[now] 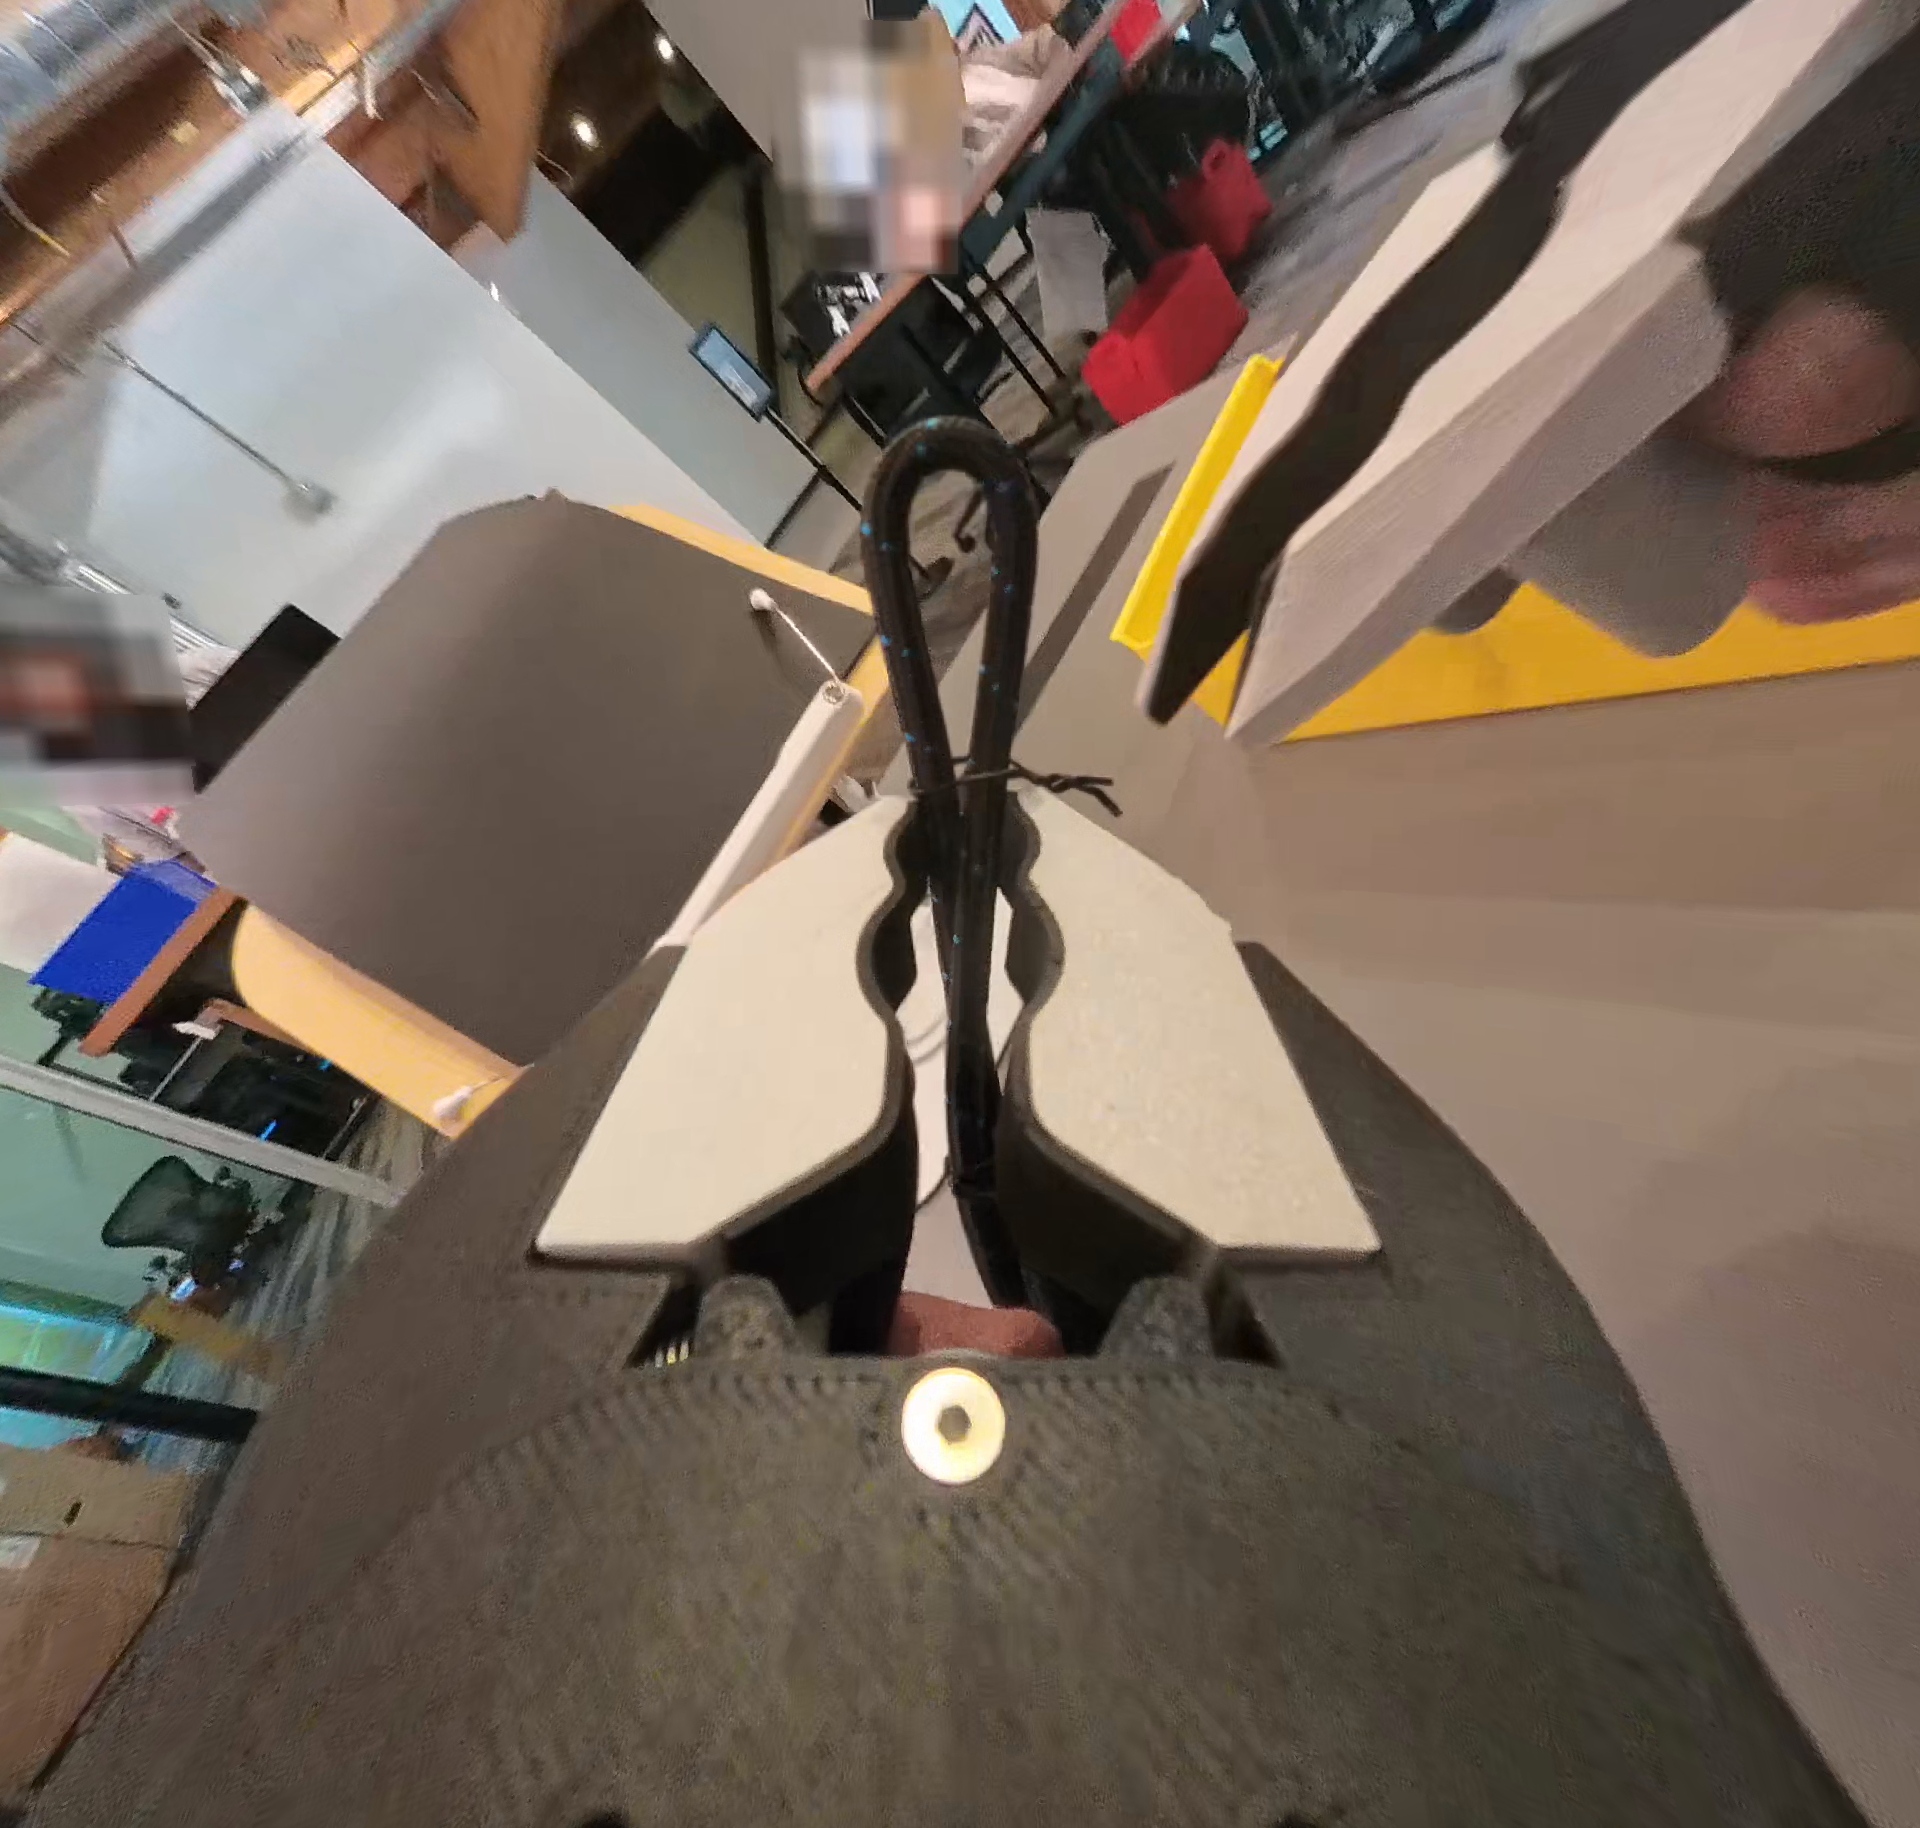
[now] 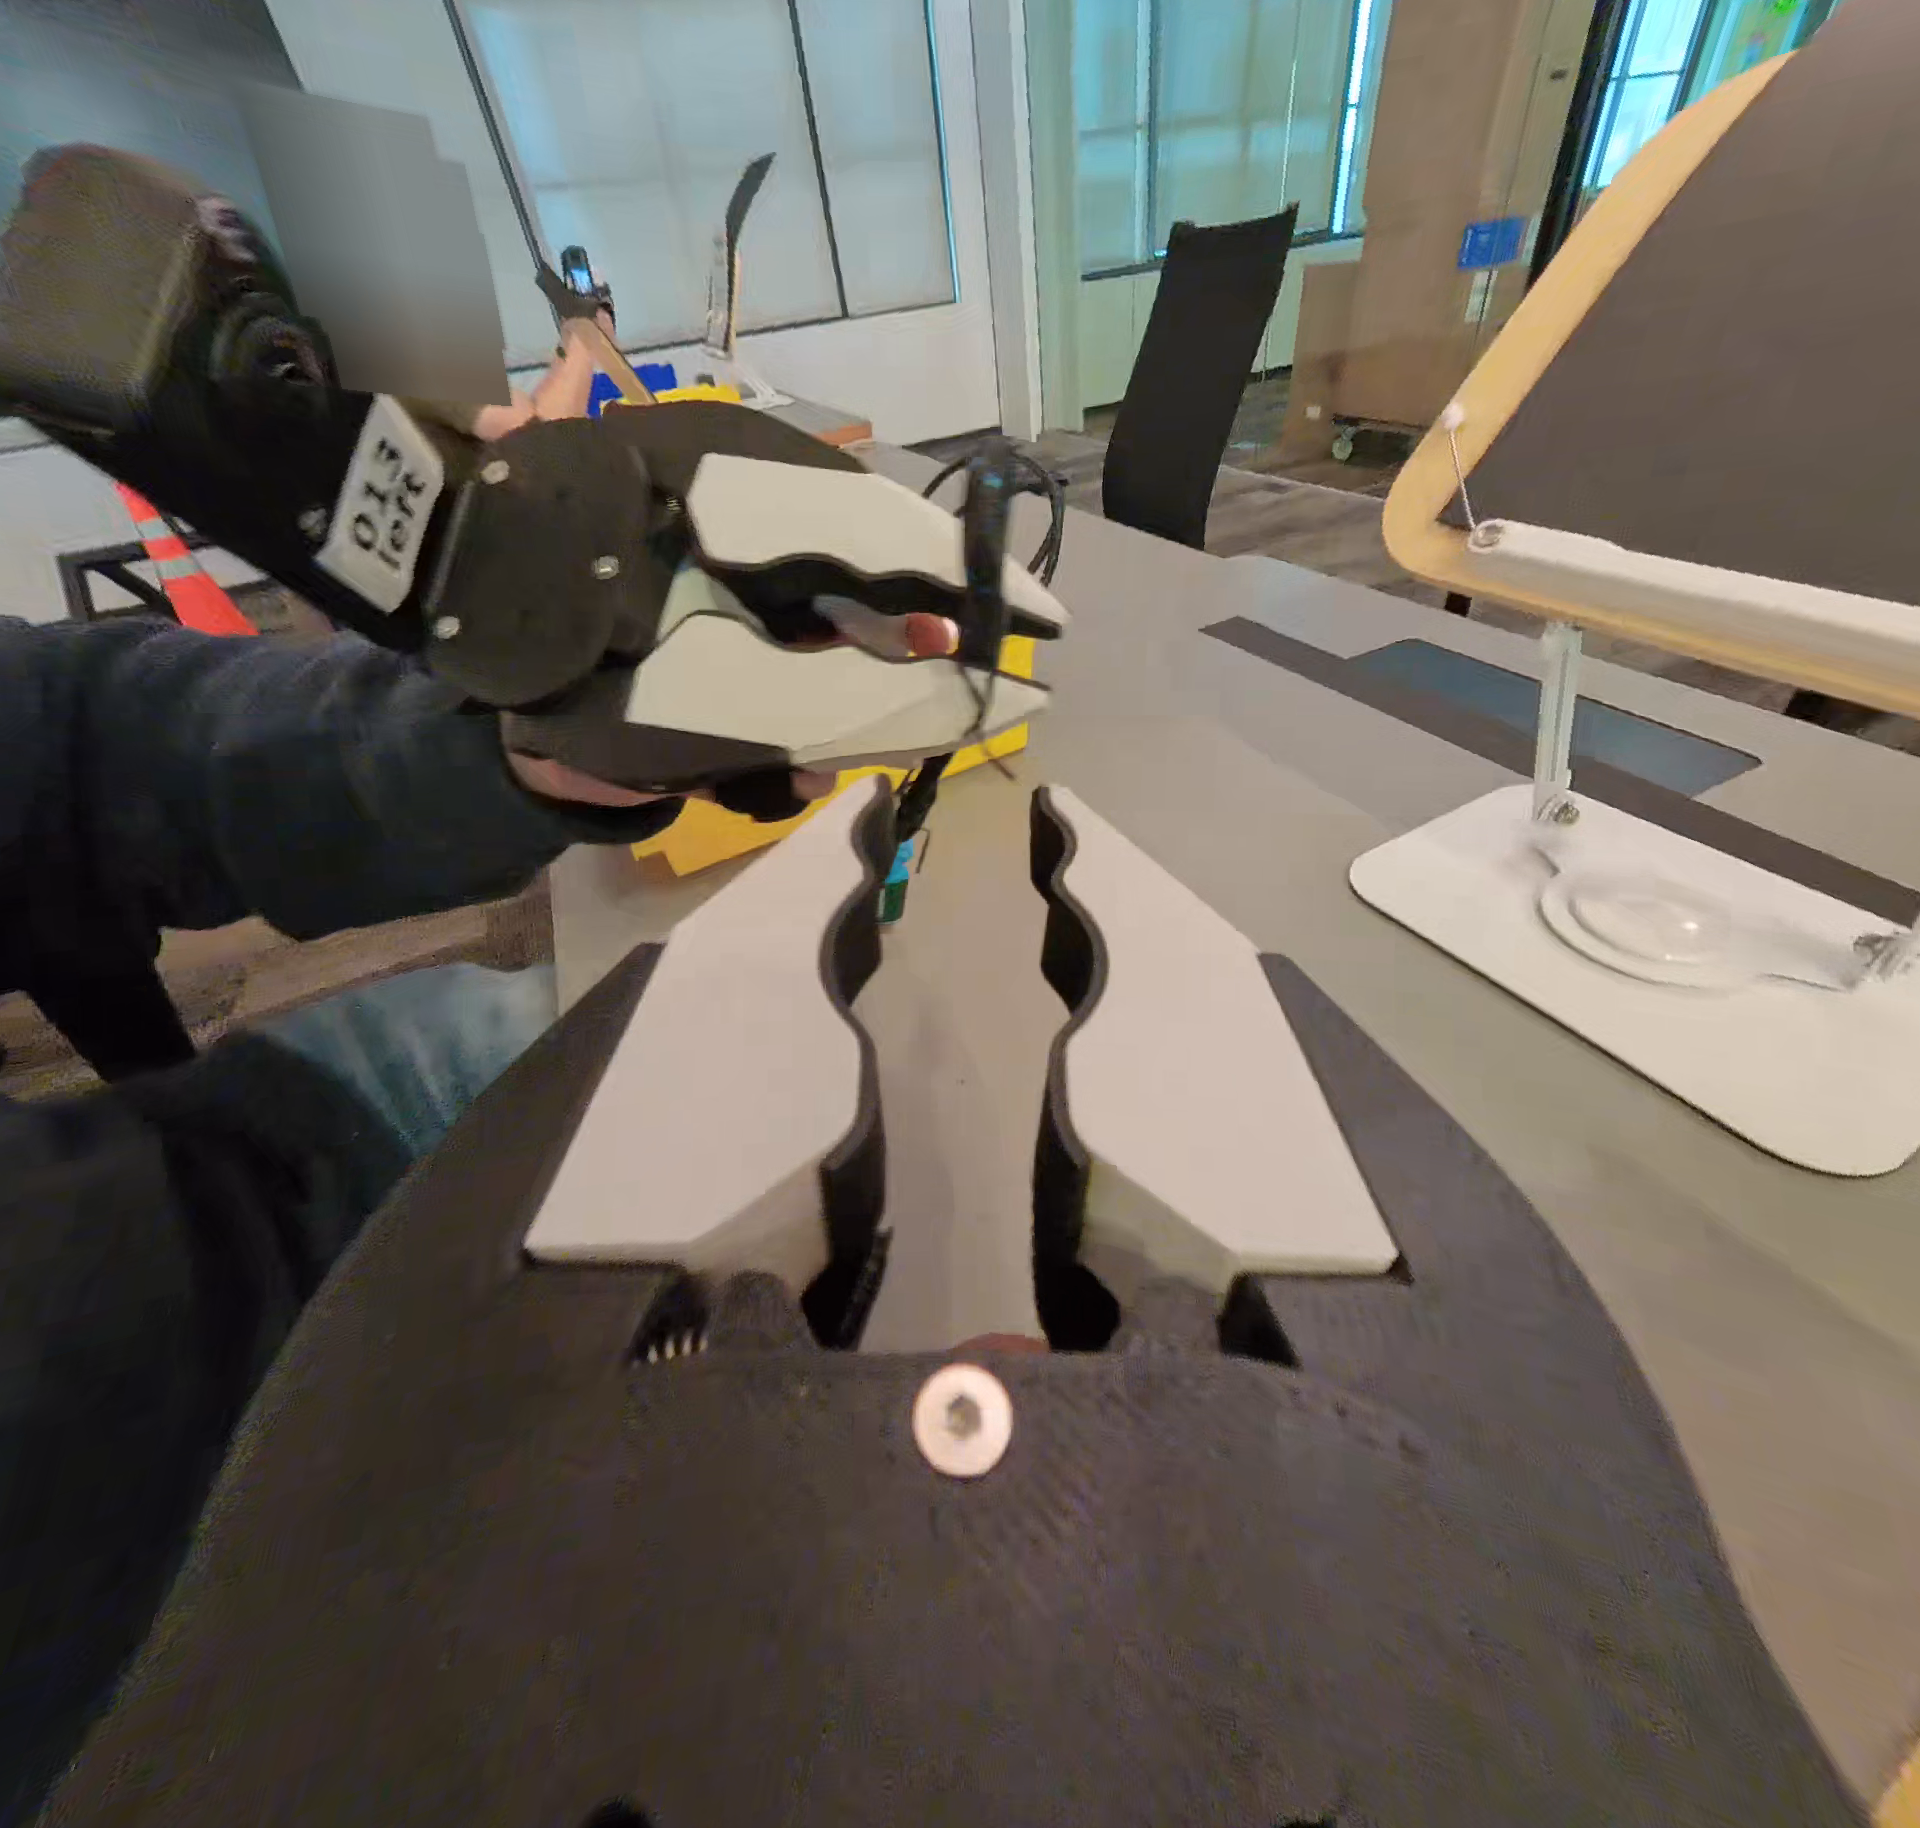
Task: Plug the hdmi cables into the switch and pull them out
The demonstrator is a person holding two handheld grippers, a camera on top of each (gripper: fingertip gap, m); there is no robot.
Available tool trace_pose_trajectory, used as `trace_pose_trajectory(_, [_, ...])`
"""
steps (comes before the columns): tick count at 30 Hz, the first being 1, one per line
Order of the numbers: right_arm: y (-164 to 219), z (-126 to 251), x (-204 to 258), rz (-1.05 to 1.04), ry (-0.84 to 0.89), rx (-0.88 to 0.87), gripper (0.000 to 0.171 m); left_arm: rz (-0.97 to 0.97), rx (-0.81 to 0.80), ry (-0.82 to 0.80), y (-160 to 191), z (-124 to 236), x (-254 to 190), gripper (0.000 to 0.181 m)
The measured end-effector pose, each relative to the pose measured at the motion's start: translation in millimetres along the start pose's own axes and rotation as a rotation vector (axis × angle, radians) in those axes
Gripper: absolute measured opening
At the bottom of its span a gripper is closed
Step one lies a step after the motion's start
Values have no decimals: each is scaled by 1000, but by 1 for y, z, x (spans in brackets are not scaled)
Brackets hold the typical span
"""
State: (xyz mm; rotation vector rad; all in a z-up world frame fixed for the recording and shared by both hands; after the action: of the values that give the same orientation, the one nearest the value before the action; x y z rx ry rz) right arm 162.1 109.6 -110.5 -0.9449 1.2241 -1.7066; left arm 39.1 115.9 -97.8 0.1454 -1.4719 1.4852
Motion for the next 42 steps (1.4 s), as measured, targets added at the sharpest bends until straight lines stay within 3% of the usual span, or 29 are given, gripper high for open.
trace_pose_trajectory(6, [-11, -10, 4, -67, -180, -102, 28, -19, -71, -49, -9, 10, 0, 12])
trace_pose_trajectory(11, [-9, -9, 3, -179, -283, -194, 9, -69, -116, -85, -17, 18, -4, 12])
trace_pose_trajectory(18, [-13, -6, 10, -56, -160, -162, 0, -45, -90, -102, -18, 19, -4, 12])
trace_pose_trajectory(23, [-22, -1, 18, 430, 252, 49, 0, 108, -1, 22, -18, 15, -3, 12])
trace_pose_trajectory(27, [-21, -3, 35, 1086, 636, 330, 0, 309, 62, 235, -18, 12, 0, 12])
trace_pose_trajectory(30, [-18, -2, 40, 1340, 687, 424, 0, 422, 90, 362, -20, 11, 0, 12])
trace_pose_trajectory(37, [-9, 1, 44, 1659, 752, 519, 0, 596, 120, 533, -19, 7, -4, 12])
trace_pose_trajectory(42, [-3, 3, 39, 1827, 656, 546, 0, 778, 145, 699, -11, 2, -10, 12])
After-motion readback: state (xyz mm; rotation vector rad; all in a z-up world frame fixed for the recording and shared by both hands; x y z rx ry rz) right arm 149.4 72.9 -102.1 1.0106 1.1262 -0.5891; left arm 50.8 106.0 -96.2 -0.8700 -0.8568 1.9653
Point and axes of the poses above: each gripper's, where its closed fingertips meet, z back along the fingers, y out of its underside, x = y × z across the jaws, the point moved 7 cm from there along z, back along the fingers, and after that the axes turned 11 degrees about x, right-handed, at the moved point
